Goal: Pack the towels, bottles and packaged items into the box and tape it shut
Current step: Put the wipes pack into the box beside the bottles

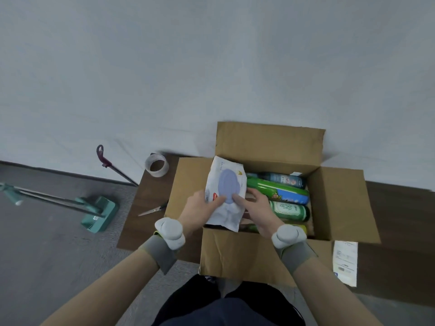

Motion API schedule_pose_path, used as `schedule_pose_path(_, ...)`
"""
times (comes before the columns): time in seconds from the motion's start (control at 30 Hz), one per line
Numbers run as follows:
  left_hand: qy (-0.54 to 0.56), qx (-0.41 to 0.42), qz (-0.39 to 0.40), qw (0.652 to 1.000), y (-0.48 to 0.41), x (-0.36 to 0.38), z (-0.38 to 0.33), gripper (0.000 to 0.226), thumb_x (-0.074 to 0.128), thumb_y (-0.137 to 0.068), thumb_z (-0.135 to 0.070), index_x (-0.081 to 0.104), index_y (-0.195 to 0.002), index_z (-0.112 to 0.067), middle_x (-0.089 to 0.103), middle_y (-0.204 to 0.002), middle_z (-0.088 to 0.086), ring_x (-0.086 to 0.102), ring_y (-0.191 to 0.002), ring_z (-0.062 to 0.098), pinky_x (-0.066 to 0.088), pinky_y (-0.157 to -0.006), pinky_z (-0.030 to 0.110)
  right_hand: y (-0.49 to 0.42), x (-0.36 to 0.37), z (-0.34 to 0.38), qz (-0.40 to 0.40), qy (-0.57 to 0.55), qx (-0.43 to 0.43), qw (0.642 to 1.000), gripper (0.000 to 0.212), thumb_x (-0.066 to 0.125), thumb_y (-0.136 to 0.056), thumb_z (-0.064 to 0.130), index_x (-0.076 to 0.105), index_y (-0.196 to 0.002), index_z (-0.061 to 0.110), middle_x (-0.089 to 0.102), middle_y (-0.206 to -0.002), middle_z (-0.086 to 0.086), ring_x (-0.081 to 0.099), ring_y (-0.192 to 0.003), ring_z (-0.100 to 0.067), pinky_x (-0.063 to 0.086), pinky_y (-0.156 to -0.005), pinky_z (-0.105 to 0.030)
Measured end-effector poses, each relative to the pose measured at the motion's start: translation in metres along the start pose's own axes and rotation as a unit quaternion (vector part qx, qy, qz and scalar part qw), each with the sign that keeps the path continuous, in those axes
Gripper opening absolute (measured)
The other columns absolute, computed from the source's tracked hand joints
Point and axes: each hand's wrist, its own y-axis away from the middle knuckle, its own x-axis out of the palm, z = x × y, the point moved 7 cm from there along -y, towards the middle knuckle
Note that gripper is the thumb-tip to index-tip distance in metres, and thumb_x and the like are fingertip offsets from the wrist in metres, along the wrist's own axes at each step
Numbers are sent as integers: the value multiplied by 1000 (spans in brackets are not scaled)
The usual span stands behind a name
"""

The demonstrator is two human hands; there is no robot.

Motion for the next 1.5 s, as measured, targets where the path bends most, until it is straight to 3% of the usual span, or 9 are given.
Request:
schedule_pose_path(0.1,-145,34,4,989,2,-6,-13,38,69,-91,-48,51,-81,-17,58,-74,-3,54,-62,9,40,-50,16,-3,-4,1,-29,12,-28,999,57,83,-89,22,55,-138,17,75,-118,-7,77,-97,-24,63,-62,-34)
schedule_pose_path(0.3,-238,59,66,967,7,7,-31,58,74,-91,-31,42,-134,-7,62,-118,13,63,-99,27,54,-81,35,-6,-22,5,-105,66,-84,989,39,82,-88,10,63,-118,26,74,-111,-6,73,-100,-23,64,-78,-42)
schedule_pose_path(0.47,-344,41,91,934,11,19,-30,95,65,-99,-23,-5,-159,-2,59,-131,17,64,-111,28,54,-94,35,-3,-25,6,-119,134,-103,978,40,81,-90,12,63,-125,17,69,-114,-3,67,-106,-21,63,-84,-45)
schedule_pose_path(0.63,-345,83,19,935,9,10,-32,58,80,-86,-22,38,-126,-15,57,-121,8,59,-95,20,50,-78,29,-1,-28,0,-108,152,-88,978,37,77,-93,12,59,-124,21,66,-117,-1,69,-103,-25,66,-70,-45)
schedule_pose_path(0.7,-359,118,-10,926,9,7,-34,66,85,-80,-25,37,-124,-16,49,-123,5,54,-99,18,51,-82,28,-2,-29,-2,-106,164,-80,977,36,78,-93,14,57,-120,23,68,-115,-2,72,-95,-26,65,-69,-42)
schedule_pose_path(0.83,-507,225,-72,829,2,3,-52,123,88,-69,-50,13,-156,-6,29,-147,13,33,-133,28,39,-111,34,-3,-30,-13,-90,149,-48,984,41,80,-92,19,59,-127,15,71,-113,-5,74,-94,-31,65,-79,-48)
schedule_pose_path(1.03,-556,198,58,805,-28,6,-50,145,86,-68,-57,-12,-158,-1,-18,-167,15,-13,-156,30,6,-128,42,-3,-32,-21,-63,152,-37,986,47,91,-79,19,67,-119,17,77,-104,-4,75,-98,-26,62,-90,-47)
schedule_pose_path(1.2,-566,186,116,794,-45,10,-44,149,87,-65,-59,-15,-158,-1,-21,-167,14,-19,-154,29,1,-128,42,-1,-30,-22,-26,260,-14,965,73,98,-65,33,58,-126,24,74,-106,1,71,-96,-13,55,-74,-24)
schedule_pose_path(1.5,-682,229,98,688,-66,16,-38,151,67,-56,-89,4,-160,1,9,-169,14,-3,-157,30,-5,-126,51,-4,-25,-22,-37,383,-31,923,42,95,-70,24,56,-85,26,67,-83,5,62,-76,-6,46,-61,-15)
